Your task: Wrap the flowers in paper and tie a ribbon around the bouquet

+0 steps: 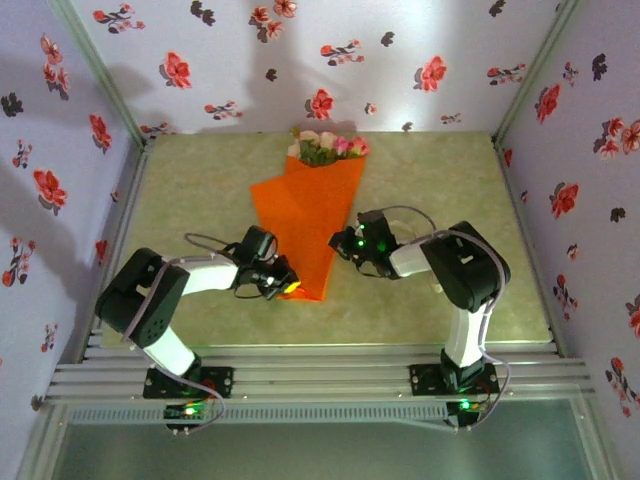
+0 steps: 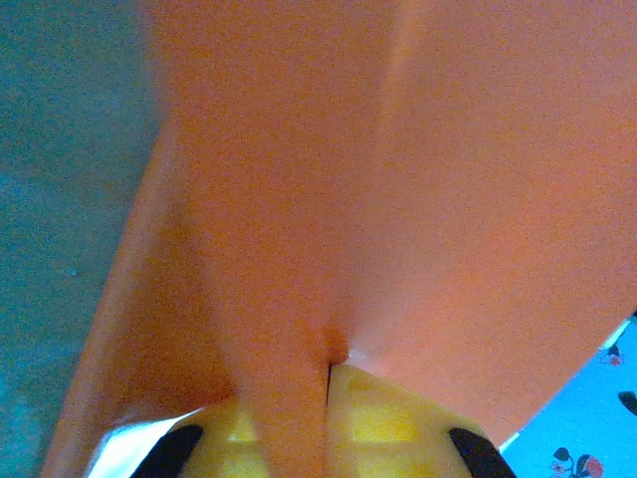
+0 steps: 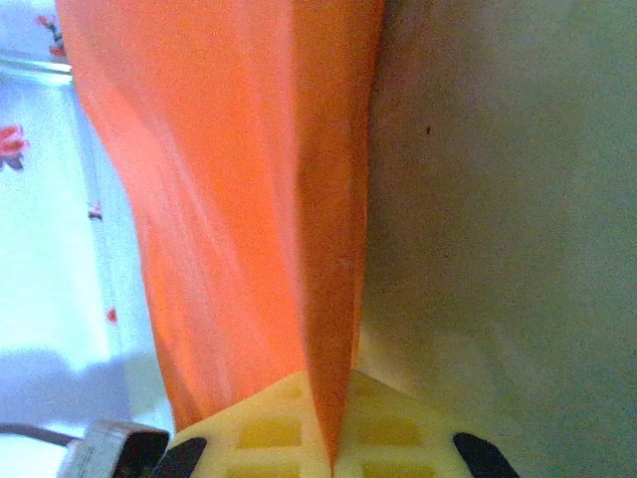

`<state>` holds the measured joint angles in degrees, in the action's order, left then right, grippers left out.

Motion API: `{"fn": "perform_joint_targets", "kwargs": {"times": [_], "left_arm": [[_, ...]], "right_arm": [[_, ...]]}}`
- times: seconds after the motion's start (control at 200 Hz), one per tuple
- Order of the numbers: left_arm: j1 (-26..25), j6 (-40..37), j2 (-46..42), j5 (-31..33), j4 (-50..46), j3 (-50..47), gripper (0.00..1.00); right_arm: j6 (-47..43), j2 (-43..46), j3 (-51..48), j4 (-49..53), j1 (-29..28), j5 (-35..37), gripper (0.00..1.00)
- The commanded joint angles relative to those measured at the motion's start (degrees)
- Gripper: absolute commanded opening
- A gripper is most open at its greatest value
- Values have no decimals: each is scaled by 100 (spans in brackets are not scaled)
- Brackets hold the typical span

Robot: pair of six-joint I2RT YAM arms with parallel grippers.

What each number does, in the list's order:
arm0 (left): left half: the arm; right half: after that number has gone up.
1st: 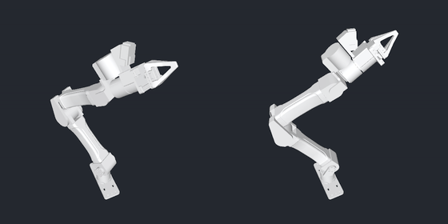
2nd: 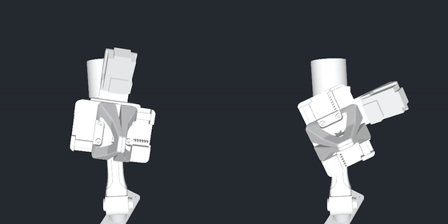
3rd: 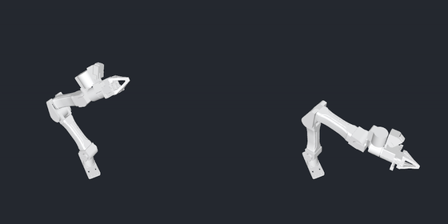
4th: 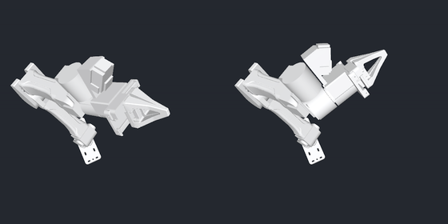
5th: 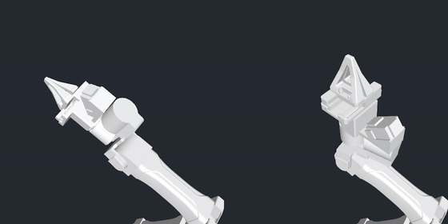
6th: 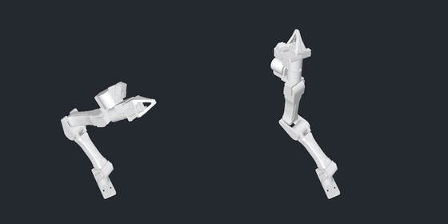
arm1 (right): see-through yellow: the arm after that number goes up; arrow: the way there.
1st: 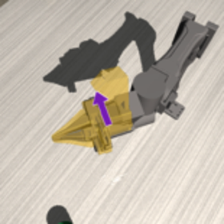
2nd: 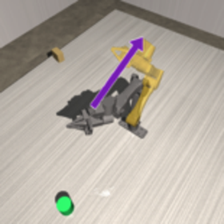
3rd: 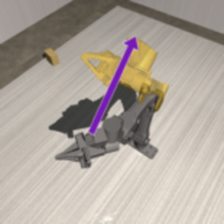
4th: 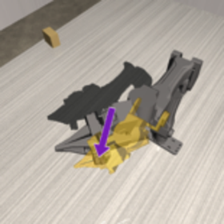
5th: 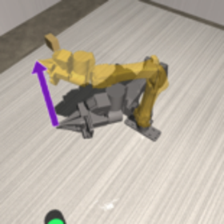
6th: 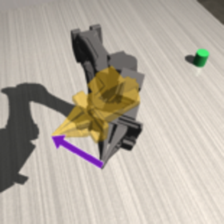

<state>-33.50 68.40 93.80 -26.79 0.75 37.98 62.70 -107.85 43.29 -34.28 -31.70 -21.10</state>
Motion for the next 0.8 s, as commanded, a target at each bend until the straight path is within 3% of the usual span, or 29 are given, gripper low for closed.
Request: {"fn": "perform_joint_targets", "kwargs": {"times": [0.0,0.03,0.11,0.175,0.29,0.435,0.555,0.64,0.675,0.795], "left_arm": [[77,-167,587,1021,-1277,-335,0],[83,-173,595,1024,-1279,-332,0],[83,-195,600,1021,-1301,-313,0],[86,-198,604,1025,-1315,-306,0],[81,-196,604,1020,-1332,-282,0],[81,-229,595,1026,-1393,-247,0],[82,-231,574,1032,-1420,-246,0],[77,-231,569,1023,-1418,-247,0],[81,-228,565,1028,-1420,-247,0],[83,-252,561,1024,-1442,-238,0]], "right_arm": [[-124,16,188,2,176,170,0],[-141,14,214,22,218,152,0],[-183,-39,299,77,332,102,32],[-216,-132,424,113,420,58,43],[-249,-382,739,154,520,-68,36],[-317,-520,1048,378,584,-14,0],[-319,-519,1075,405,647,80,0],[-344,-579,1168,449,690,65,29],[-354,-611,1230,468,700,54,37],[-433,-774,1537,656,740,62,37]]}}
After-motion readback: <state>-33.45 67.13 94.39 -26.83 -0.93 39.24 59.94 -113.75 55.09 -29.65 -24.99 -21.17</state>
